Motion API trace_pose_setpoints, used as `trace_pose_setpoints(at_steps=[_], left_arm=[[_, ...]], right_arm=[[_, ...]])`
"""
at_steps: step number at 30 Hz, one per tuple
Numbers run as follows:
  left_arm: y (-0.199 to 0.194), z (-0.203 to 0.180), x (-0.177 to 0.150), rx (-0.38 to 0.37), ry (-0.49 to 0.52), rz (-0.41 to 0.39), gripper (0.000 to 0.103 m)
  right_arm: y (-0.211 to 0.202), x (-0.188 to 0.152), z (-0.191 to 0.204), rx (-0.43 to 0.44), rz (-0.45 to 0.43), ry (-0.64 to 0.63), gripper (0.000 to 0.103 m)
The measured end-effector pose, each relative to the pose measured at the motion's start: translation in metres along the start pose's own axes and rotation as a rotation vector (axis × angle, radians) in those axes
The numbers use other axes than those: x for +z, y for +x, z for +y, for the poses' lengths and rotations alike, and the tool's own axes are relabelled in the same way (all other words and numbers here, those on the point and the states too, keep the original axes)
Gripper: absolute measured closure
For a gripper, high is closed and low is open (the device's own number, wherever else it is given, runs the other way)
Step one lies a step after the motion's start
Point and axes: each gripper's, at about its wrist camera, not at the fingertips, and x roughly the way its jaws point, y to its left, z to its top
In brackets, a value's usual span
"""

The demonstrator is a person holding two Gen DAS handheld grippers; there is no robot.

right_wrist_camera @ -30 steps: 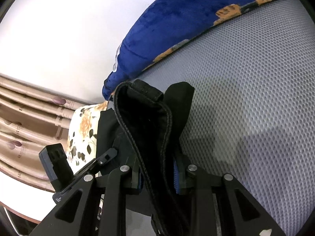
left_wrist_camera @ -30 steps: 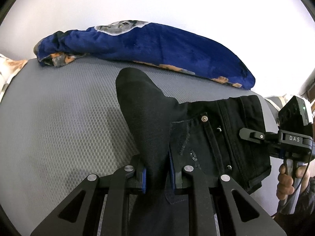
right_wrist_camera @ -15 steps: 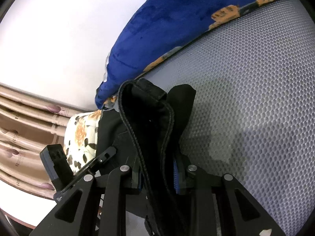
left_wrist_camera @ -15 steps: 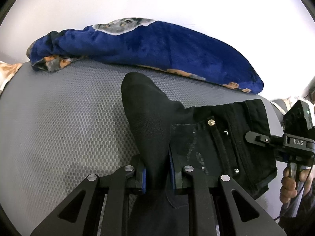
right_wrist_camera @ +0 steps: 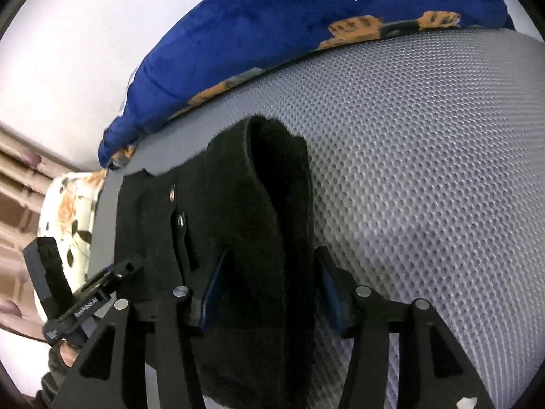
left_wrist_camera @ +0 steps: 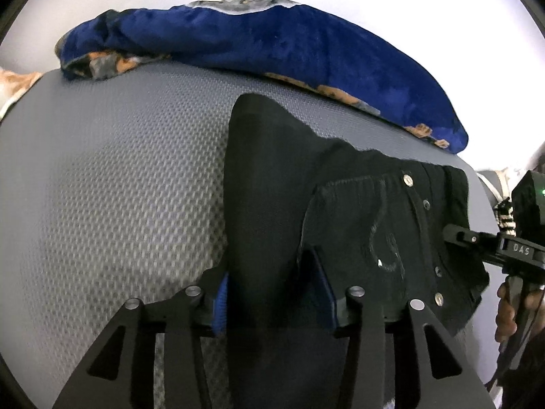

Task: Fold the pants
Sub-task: 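Lower the folded trousers onto the bed and open both grippers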

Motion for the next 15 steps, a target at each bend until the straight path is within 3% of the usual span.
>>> trace_pose_setpoints(at_steps=[8, 12, 15], left_arm=[[-0.023, -0.004, -0.039, 0.028, 0.028, 0.003, 0.055], [-0.041, -0.001, -0.058, 0.025, -0.047, -0.006, 0.053], [-0.055, -0.004, -0.069, 0.065, -0.067, -0.029, 0.041]], right_arm=[[-0.024, -0.04, 0.007, -0.09, -0.009, -0.055, 0.052], [-0.039, -0.051, 0.008, -0.109, -0.057, -0.042, 0.049], [-0.047, -0.06, 0.011, -0.149, -0.102, -0.044, 0.039]])
